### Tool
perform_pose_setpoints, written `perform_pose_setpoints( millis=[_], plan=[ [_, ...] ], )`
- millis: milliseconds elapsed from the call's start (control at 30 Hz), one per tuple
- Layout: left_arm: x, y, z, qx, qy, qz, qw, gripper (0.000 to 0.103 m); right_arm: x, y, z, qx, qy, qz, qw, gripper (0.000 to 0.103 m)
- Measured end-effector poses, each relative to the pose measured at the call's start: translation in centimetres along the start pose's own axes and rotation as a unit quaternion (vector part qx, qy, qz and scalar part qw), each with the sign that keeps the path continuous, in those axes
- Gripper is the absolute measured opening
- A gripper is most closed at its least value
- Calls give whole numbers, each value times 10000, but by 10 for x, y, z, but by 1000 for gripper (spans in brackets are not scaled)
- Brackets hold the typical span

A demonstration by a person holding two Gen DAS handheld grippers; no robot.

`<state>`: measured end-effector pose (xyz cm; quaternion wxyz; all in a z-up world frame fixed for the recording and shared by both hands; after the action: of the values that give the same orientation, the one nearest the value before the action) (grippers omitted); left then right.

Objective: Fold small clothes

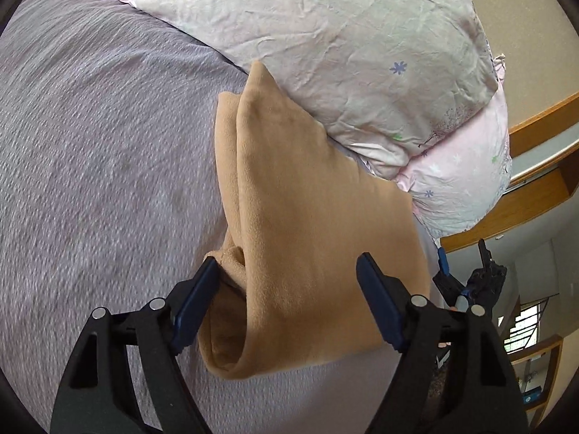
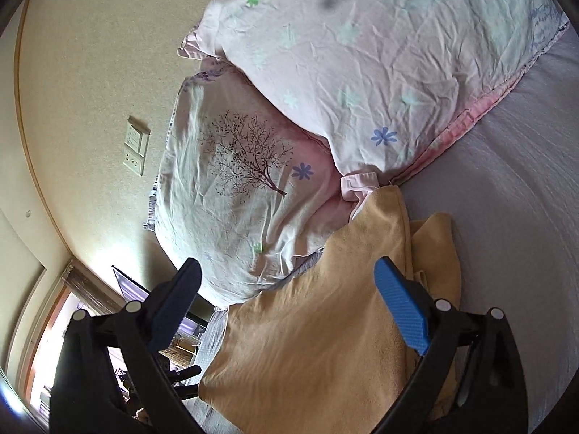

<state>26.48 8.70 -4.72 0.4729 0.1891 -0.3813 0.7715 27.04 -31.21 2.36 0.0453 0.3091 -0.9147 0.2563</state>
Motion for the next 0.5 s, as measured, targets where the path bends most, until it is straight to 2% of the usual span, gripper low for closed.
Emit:
perform_pose_setpoints(
  millis=[100, 233, 300, 367, 400, 467, 500],
  plan=[
    [3, 0, 1, -12, -185, 113, 9998, 75, 6, -2, 0, -38, -121, 67, 9999, 98],
    [10, -3, 2, 56, -151, 282, 9995, 75, 2, -1, 5, -133, -141, -53, 9998, 98],
    [15, -9, -4, 136, -380, 484, 9980, 75, 0, 1, 3, -82, -139, -95, 9998, 98],
    [26, -13, -6, 307, -320, 726, 9964, 75, -1, 2, 2, -10, -108, -106, 9999, 98],
    [30, -15, -3, 210, -264, 795, 9963, 75, -1, 3, 1, 22, -93, -110, 9999, 98],
    [26, -18, 1, -96, -447, 624, 9970, 75, -2, 3, 0, 32, -109, -136, 9998, 98],
    [18, -18, -2, -59, -447, 443, 9980, 75, -4, 4, 0, 35, -112, -158, 9998, 98]
  ],
)
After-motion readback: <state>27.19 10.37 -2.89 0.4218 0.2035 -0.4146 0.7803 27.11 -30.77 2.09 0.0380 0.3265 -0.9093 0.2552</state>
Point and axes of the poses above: each gripper's, at about its wrist camera, not at the fingertips, and x roughly against the way its jaws point, z to its right, y to its underside, the point moved 8 cm from there along -x, roughly the way its jaws point, and after that the axes turned 6 degrees about -x, right-handed, at the moved point
